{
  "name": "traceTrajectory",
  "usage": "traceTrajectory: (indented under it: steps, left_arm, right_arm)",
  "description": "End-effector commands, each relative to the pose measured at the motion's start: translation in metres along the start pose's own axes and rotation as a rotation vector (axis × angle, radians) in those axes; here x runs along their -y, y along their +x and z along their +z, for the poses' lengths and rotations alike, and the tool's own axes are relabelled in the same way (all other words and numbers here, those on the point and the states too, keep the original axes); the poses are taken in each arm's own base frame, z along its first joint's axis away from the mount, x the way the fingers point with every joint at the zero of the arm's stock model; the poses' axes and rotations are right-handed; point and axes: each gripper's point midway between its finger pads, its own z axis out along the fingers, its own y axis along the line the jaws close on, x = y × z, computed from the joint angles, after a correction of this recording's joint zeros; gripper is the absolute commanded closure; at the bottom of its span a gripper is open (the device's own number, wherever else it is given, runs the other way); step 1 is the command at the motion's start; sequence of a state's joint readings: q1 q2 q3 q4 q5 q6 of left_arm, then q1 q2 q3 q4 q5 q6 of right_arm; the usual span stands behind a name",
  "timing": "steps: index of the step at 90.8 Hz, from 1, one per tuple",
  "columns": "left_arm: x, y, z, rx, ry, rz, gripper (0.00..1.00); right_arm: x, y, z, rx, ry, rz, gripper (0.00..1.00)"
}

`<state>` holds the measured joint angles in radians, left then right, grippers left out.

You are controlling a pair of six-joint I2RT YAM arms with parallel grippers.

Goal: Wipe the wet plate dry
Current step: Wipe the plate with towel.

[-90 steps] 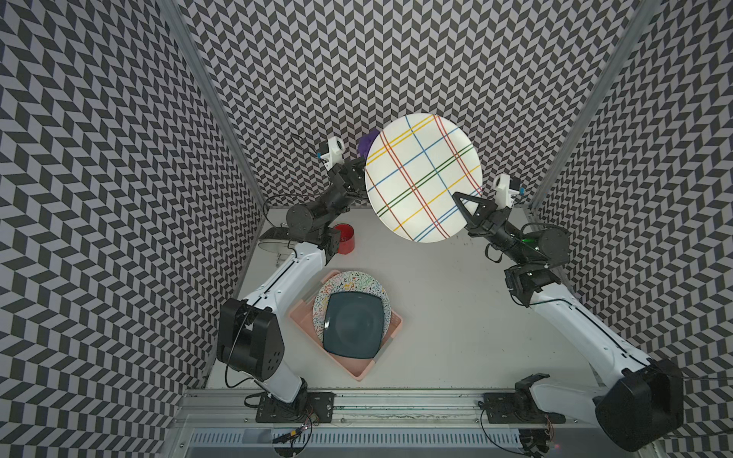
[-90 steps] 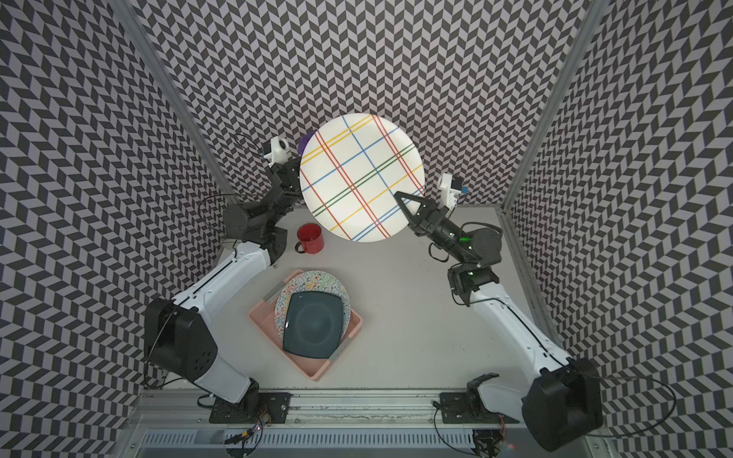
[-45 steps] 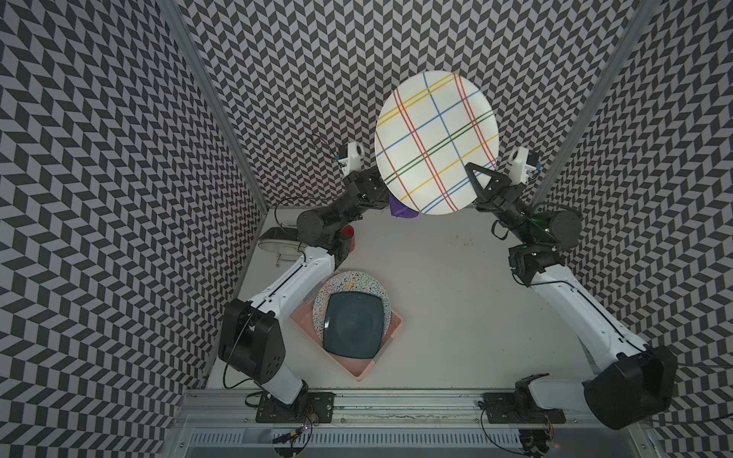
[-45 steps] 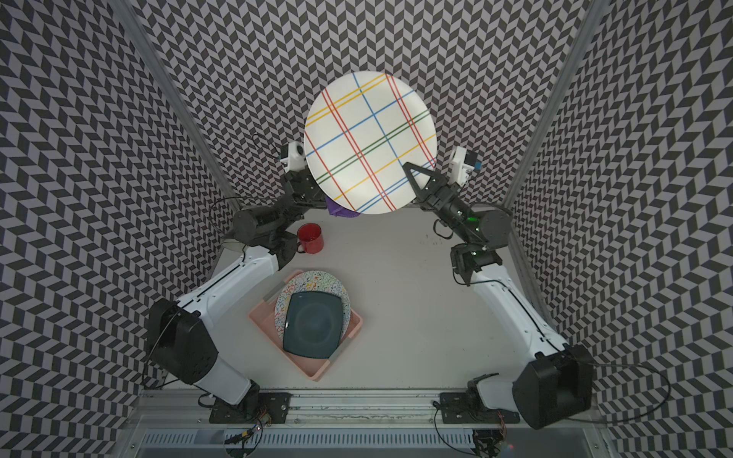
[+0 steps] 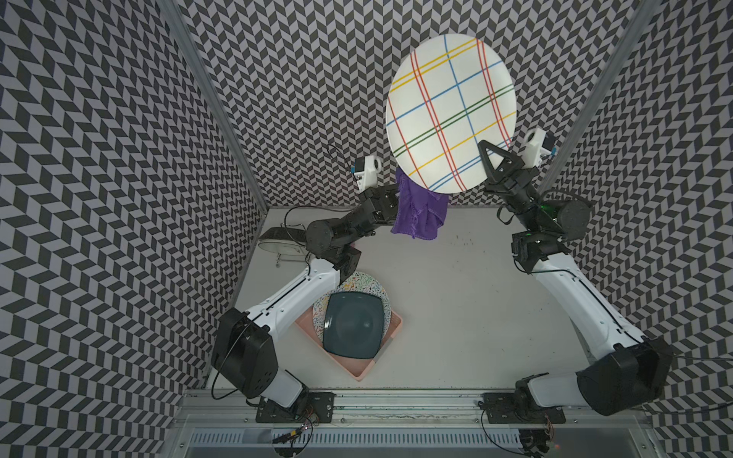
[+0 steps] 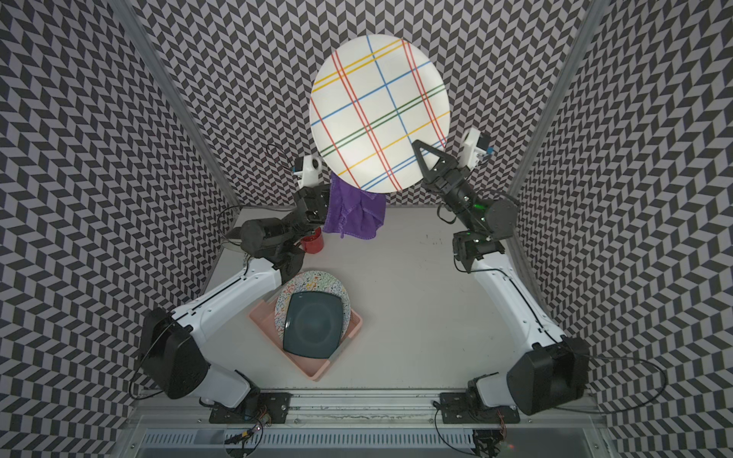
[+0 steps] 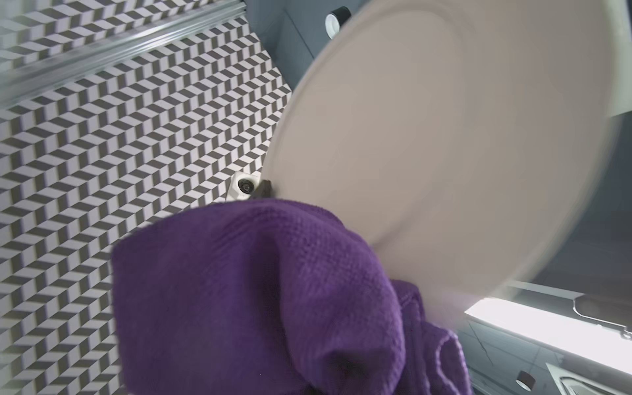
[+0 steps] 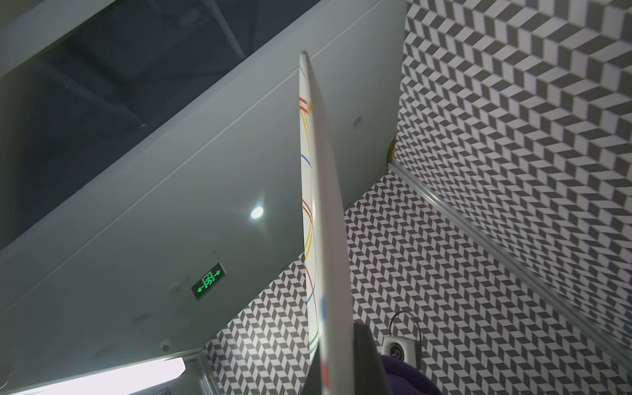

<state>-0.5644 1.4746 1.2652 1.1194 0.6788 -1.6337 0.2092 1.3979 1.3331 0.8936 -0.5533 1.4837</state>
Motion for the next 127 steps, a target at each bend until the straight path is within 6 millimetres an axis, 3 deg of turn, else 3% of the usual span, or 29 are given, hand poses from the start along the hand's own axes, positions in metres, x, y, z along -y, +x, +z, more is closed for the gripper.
traceTrajectory:
  steps: [1,2,7,10,16,21,33,47,56,65,70,75,79,87,93,101,112,119,127]
  left_arm:
    - [0.050,0.002,-0.008,-0.032,-0.021,0.260,1.00]
    - [0.048,0.001,-0.009,-0.030,-0.041,0.276,1.00]
    - [0.045,-0.007,-0.012,-0.018,-0.155,0.407,1.00]
    - [0.034,-0.011,-0.012,-0.015,-0.267,0.502,1.00]
    - [-0.020,-0.011,-0.028,-0.052,-0.587,0.635,1.00]
    - [-0.054,-0.009,-0.043,-0.098,-0.738,0.680,1.00]
    - [-0.110,-0.024,-0.080,-0.095,-1.008,0.715,1.00]
    - [-0.138,-0.042,-0.098,-0.101,-1.170,0.773,1.00]
    - [-0.142,-0.070,-0.115,-0.053,-1.250,0.758,1.00]
    - [-0.140,-0.103,-0.135,0.004,-1.306,0.749,1.00]
    - [-0.144,-0.108,-0.134,-0.049,-1.320,0.811,1.00]
    - [-0.159,-0.093,-0.117,-0.202,-1.256,0.866,1.00]
    - [-0.171,-0.066,-0.098,-0.345,-1.167,0.883,1.00]
    - [-0.184,0.004,-0.059,-0.565,-0.963,0.885,1.00]
    - [-0.188,0.032,-0.048,-0.609,-0.902,0.846,1.00]
    - [-0.191,0.026,-0.058,-0.554,-0.940,0.809,1.00]
    - [-0.190,0.018,-0.088,-0.514,-0.994,0.747,1.00]
    - [-0.187,0.041,-0.096,-0.565,-0.947,0.696,1.00]
    - [-0.187,0.078,-0.097,-0.624,-0.892,0.662,1.00]
  right_arm:
    - [0.038,-0.018,-0.025,0.073,0.171,0.005,1.00]
    - [0.050,-0.018,-0.031,0.076,0.211,0.024,1.00]
    - [0.057,-0.013,-0.043,0.070,0.275,-0.047,1.00]
    - [0.064,-0.008,-0.049,0.061,0.310,-0.058,1.00]
    - [0.069,0.007,-0.057,0.028,0.334,-0.051,1.00]
    - [0.070,0.021,-0.059,-0.001,0.325,-0.038,1.00]
    - [0.060,0.043,-0.055,-0.043,0.292,-0.037,1.00]
    - [0.040,0.060,-0.045,-0.080,0.235,-0.074,1.00]
    - [0.027,0.078,-0.041,-0.144,0.199,-0.107,1.00]
    - [0.022,0.115,-0.045,-0.254,0.186,-0.150,1.00]
    - [0.021,0.141,-0.045,-0.308,0.194,-0.169,1.00]
    - [0.015,0.158,-0.044,-0.327,0.176,-0.164,1.00]
    - [0.008,0.160,-0.042,-0.312,0.145,-0.158,1.00]
    - [-0.003,0.141,-0.032,-0.250,0.133,-0.203,1.00]
    - [-0.011,0.122,-0.025,-0.215,0.142,-0.251,1.00]
    - [-0.013,0.097,-0.028,-0.159,0.156,-0.255,1.00]
    - [0.000,0.073,-0.055,-0.063,0.215,-0.210,1.00]
    - [0.011,0.080,-0.067,-0.064,0.241,-0.162,1.00]
    - [0.013,0.097,-0.067,-0.108,0.197,-0.092,1.00]
